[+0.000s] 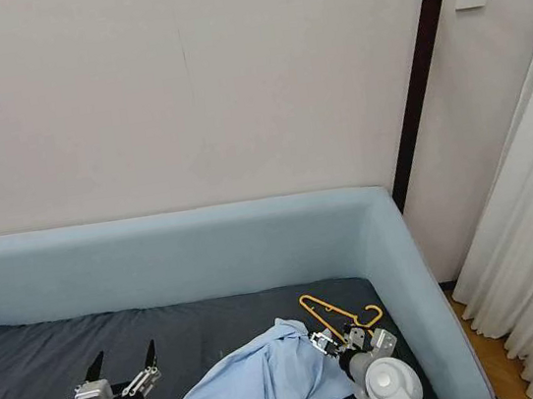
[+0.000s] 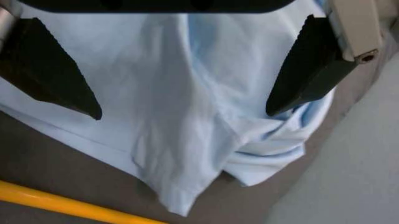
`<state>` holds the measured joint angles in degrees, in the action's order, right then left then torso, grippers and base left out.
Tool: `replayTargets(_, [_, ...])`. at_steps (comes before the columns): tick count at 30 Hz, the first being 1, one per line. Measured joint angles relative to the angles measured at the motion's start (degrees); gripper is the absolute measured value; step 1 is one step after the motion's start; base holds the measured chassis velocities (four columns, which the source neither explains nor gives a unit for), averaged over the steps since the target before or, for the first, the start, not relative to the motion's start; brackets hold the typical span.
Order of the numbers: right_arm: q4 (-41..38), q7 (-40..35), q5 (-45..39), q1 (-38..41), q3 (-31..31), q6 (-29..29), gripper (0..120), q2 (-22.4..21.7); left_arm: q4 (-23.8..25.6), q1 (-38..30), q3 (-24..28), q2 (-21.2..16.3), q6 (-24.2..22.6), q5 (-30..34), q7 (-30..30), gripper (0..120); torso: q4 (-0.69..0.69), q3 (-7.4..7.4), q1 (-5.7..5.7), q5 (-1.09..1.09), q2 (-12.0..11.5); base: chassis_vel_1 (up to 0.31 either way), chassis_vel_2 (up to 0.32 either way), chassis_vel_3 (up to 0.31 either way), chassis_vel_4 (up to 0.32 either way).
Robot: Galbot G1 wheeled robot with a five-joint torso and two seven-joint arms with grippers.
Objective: Pick up the clothes from the sofa and hang them on the clothes hanger.
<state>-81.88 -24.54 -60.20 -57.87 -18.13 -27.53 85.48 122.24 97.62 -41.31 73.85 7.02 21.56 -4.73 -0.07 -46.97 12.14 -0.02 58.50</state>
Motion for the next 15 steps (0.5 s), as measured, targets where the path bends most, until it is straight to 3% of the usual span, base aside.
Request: replayTargets(15, [2.67, 3.93, 3.79, 0.13, 0.14, 0.33, 46, 1.49, -1.11, -0.93, 1.67, 1.5, 0.69, -1.62, -0.05, 100, 0.01, 0.0, 0.0, 0.01, 0.0, 0.0, 0.0, 0.0, 0.0])
